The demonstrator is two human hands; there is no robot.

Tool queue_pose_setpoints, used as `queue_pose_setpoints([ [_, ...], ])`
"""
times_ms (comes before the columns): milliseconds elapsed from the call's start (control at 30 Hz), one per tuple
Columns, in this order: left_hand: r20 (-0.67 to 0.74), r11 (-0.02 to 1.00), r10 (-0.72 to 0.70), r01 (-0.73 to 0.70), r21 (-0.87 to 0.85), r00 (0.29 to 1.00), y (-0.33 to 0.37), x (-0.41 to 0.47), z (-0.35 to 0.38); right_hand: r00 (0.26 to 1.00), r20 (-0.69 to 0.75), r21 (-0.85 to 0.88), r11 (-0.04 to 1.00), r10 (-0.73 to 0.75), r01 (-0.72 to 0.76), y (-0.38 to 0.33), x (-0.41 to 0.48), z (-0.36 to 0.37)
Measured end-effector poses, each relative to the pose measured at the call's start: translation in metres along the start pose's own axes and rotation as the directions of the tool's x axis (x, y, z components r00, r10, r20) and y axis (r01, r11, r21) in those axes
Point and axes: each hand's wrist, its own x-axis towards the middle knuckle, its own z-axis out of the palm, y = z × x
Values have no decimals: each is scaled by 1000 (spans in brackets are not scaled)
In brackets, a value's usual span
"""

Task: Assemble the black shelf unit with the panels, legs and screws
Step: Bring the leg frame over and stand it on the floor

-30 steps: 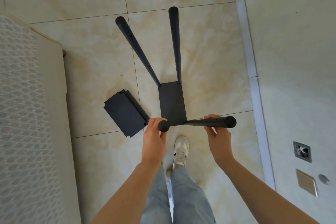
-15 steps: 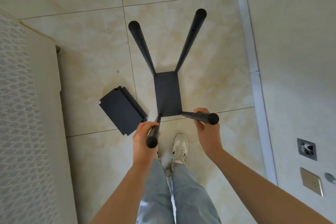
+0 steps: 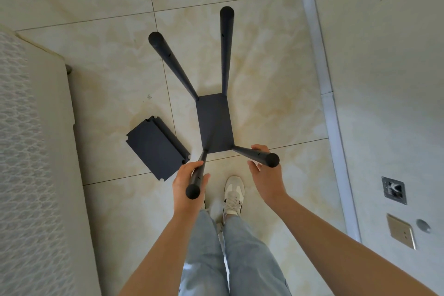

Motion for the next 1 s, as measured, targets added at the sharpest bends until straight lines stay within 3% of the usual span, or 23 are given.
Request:
queue_pose_setpoints([
  [167, 29, 998, -54, 54, 12, 998, 19, -12, -13, 998, 55, -148, 988, 44, -35, -12, -11, -15],
  [400, 79, 967, -137, 116, 227, 987, 75, -33, -53, 994, 109, -339, 941, 22, 16, -42, -44, -45],
  [600, 36, 985, -170, 168, 47, 985, 142, -41, -93, 995, 95, -289, 956, -26, 53, -82, -80, -79],
  [800, 151, 979, 37, -66, 194, 988, 233, -55, -98, 992, 106, -321, 942, -71, 102, -129, -129, -124],
  [1000, 398, 847, 239, -391, 360, 886, 297, -82, -84, 996, -23, -395, 916, -84, 68, -163, -175, -163],
])
